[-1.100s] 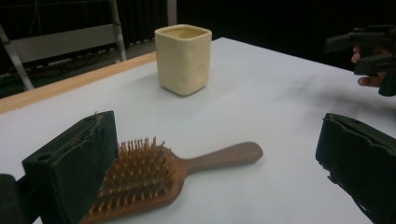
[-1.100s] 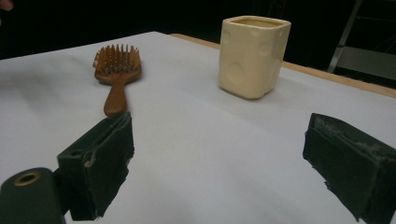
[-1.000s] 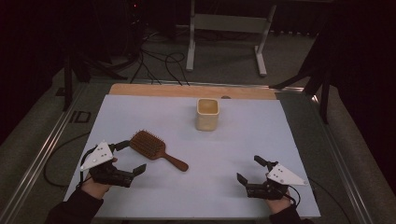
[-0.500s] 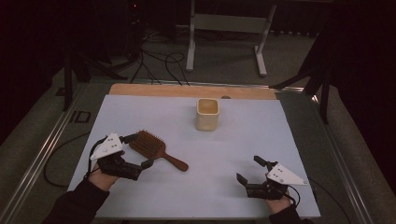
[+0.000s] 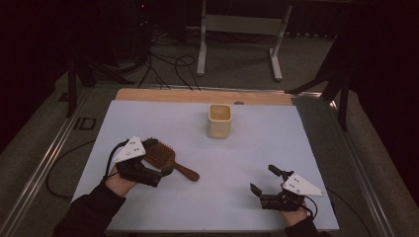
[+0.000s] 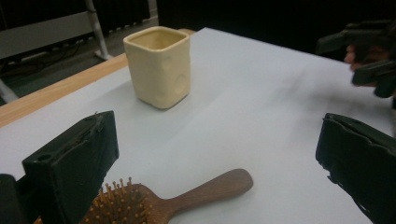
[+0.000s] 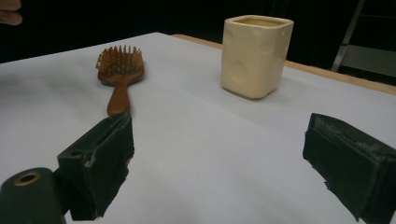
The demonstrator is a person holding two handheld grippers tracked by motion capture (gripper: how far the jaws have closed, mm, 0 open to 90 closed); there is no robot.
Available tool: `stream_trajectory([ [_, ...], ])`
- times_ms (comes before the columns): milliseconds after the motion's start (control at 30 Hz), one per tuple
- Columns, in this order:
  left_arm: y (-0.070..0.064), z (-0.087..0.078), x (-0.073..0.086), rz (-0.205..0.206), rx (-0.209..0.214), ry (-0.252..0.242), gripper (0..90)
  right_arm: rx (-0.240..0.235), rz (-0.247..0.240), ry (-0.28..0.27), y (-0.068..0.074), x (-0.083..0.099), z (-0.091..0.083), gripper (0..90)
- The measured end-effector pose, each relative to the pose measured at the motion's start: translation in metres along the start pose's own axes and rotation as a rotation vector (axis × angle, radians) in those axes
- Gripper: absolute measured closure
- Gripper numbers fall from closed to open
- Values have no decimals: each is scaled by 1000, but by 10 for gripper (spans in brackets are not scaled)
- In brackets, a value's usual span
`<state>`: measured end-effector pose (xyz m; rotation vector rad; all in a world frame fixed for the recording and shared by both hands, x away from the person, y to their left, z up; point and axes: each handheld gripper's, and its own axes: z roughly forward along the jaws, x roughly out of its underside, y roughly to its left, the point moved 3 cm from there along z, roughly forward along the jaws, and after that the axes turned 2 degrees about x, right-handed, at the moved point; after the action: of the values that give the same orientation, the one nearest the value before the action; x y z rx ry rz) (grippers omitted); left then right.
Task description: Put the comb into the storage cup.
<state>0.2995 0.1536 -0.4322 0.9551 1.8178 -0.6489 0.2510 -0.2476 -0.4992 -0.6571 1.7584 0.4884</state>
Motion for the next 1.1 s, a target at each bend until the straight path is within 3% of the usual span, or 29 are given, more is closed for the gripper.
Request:
stream_trajectory([
  [167,-1,13,-4,-23,-27,18,1,-6,4,0,0,0,0,86],
  [667,-8,45,-7,-34,16,64,13,-16,6,1,0,0,0,86],
  [867,-10,56,-1,-34,44,95,100,-17,3,0,0,1,1,86],
  [1100,-10,68,5,-52,14,127,208,-20,2,1,1,1,1,87],
])
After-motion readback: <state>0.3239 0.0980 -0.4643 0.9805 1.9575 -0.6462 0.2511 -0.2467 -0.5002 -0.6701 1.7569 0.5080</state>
